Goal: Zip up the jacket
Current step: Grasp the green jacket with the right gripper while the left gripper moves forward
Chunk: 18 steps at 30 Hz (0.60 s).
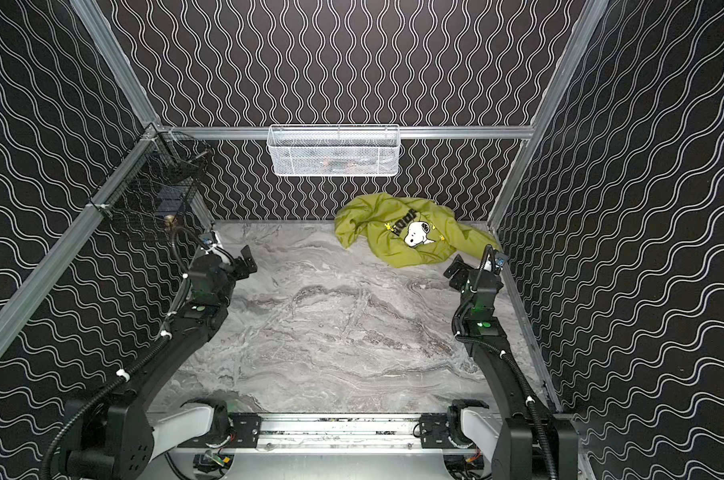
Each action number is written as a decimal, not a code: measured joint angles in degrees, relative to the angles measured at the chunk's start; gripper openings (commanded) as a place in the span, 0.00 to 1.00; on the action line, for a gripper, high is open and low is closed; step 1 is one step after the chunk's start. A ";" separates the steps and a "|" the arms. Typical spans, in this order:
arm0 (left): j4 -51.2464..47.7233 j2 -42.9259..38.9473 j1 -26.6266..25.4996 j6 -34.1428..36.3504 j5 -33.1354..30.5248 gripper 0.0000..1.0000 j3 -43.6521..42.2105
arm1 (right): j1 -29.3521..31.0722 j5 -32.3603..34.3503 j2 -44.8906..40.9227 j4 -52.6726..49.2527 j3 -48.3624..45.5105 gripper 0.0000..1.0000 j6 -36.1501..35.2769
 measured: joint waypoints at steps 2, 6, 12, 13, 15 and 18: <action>-4.44 -1.03 0.00 -2.93 1.70 0.99 1.38 | -0.15 -2.19 -1.46 -2.23 -0.52 0.99 1.64; -12.26 -2.36 0.31 -8.57 5.25 0.99 2.71 | -2.71 -10.43 -0.13 -5.03 1.64 0.88 5.86; -18.21 3.50 1.29 -12.83 18.38 0.79 8.00 | -1.86 -24.37 17.35 -11.32 17.86 0.75 7.63; -18.64 5.11 1.29 -13.20 21.44 0.78 8.61 | -1.36 -24.98 20.68 -13.11 20.76 0.76 7.65; -19.32 6.97 1.29 -14.21 26.18 0.78 8.55 | -0.02 -25.90 26.88 -16.55 26.47 0.79 7.63; -18.73 6.93 1.29 -15.87 31.10 0.77 6.03 | 2.10 -25.77 35.67 -20.31 34.69 0.81 7.30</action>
